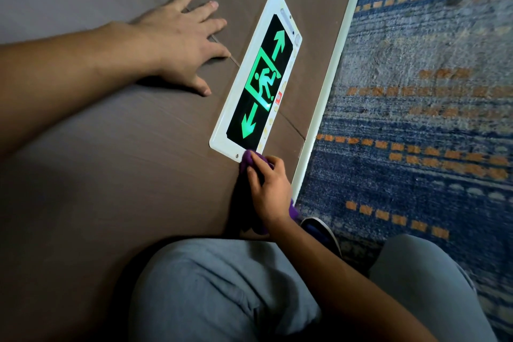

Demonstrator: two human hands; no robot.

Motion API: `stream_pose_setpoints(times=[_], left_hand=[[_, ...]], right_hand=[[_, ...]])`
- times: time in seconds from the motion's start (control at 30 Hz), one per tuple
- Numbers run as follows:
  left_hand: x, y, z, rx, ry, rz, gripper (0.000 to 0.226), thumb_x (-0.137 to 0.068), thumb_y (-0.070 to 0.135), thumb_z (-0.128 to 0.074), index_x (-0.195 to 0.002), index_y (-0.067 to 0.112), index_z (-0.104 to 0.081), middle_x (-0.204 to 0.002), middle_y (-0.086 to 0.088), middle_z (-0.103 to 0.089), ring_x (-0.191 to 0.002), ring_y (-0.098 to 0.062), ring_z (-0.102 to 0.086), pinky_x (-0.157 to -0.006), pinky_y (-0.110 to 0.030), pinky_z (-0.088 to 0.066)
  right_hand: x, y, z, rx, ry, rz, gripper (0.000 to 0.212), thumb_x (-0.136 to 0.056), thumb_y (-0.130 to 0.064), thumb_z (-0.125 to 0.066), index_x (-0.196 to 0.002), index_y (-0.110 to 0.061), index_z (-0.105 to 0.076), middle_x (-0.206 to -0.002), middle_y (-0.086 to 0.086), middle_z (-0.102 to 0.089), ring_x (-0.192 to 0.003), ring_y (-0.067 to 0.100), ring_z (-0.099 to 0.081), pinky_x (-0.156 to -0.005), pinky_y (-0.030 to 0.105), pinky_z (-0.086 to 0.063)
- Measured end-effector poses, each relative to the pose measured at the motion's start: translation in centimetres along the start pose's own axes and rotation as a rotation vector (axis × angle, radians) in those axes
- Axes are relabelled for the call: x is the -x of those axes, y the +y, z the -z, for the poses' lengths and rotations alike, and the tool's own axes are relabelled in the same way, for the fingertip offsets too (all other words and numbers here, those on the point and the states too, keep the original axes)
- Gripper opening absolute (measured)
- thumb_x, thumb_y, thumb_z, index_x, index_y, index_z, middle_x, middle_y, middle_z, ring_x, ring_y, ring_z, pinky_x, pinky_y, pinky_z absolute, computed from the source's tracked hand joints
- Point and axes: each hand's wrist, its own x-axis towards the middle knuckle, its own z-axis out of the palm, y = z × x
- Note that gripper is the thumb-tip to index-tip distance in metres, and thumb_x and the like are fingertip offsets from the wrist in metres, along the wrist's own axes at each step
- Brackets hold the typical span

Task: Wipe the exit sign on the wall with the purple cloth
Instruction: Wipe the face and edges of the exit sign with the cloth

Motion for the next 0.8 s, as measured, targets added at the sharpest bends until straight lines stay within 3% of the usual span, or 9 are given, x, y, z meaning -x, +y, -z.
stream_pose_setpoints(times=[0.07,0.27,0.5,0.63,0.73,0.8], left_hand=[[-0.2,0.0,0.0,-0.002,0.008,-0.005,0.092,-0.078,0.087,-0.039,-0.156,0.04,-0.026,-0.168,-0.01,-0.017,-0.157,-0.033,-0.005,-0.125,-0.058,-0.003],[-0.3,-0.2,-0.4,-0.017,0.011,-0.01,0.092,-0.078,0.088,-0.035,-0.156,0.04,-0.025,-0.168,-0.011,-0.017,-0.157,-0.034,-0.005,-0.124,-0.059,-0.004],[-0.8,0.0,-0.5,-0.018,-0.01,-0.012,0.093,-0.079,0.088,-0.034,-0.157,0.038,-0.023,-0.169,-0.011,-0.013,-0.157,-0.034,-0.002,-0.124,-0.059,-0.002],[-0.7,-0.2,-0.5,-0.049,-0.041,-0.008,0.092,-0.082,0.087,-0.029,-0.159,0.037,-0.019,-0.17,-0.011,-0.007,-0.157,-0.036,0.002,-0.124,-0.058,-0.001],[-0.6,0.0,-0.4,-0.055,-0.042,-0.008,0.091,-0.084,0.086,-0.029,-0.159,0.035,-0.019,-0.17,-0.012,-0.006,-0.157,-0.036,0.003,-0.124,-0.059,-0.001],[-0.6,0.0,-0.3,-0.033,-0.042,-0.006,0.09,-0.084,0.085,-0.032,-0.159,0.035,-0.02,-0.17,-0.012,-0.006,-0.157,-0.036,0.002,-0.124,-0.059,0.0]], right_hand=[[-0.3,0.8,-0.1,-0.021,-0.001,-0.069,0.036,-0.1,-0.037,-0.058,-0.135,-0.041,-0.063,-0.129,-0.004,-0.057,-0.111,0.017,-0.062,-0.089,0.037,-0.054],[-2.5,2.4,0.6,-0.024,-0.076,-0.254,0.037,-0.102,-0.039,-0.053,-0.139,-0.039,-0.062,-0.113,-0.006,-0.053,-0.106,0.018,-0.062,-0.086,0.027,-0.045],[-4.7,1.9,1.4,-0.145,0.0,-0.263,0.039,-0.102,-0.038,-0.057,-0.14,-0.033,-0.062,-0.112,-0.004,-0.055,-0.097,0.01,-0.055,-0.078,0.016,-0.038],[-8.6,0.7,1.9,-0.186,-0.015,-0.262,0.04,-0.104,-0.037,-0.054,-0.143,-0.032,-0.059,-0.119,-0.001,-0.053,-0.103,0.012,-0.054,-0.093,0.023,-0.041],[-11.4,0.9,2.4,-0.247,-0.07,-0.297,0.039,-0.104,-0.035,-0.054,-0.143,-0.03,-0.059,-0.128,0.004,-0.057,-0.115,0.022,-0.061,-0.104,0.039,-0.051],[-13.7,0.8,3.1,-0.297,-0.091,-0.335,0.039,-0.105,-0.034,-0.053,-0.143,-0.028,-0.059,-0.129,0.007,-0.061,-0.113,0.027,-0.065,-0.1,0.045,-0.056]])
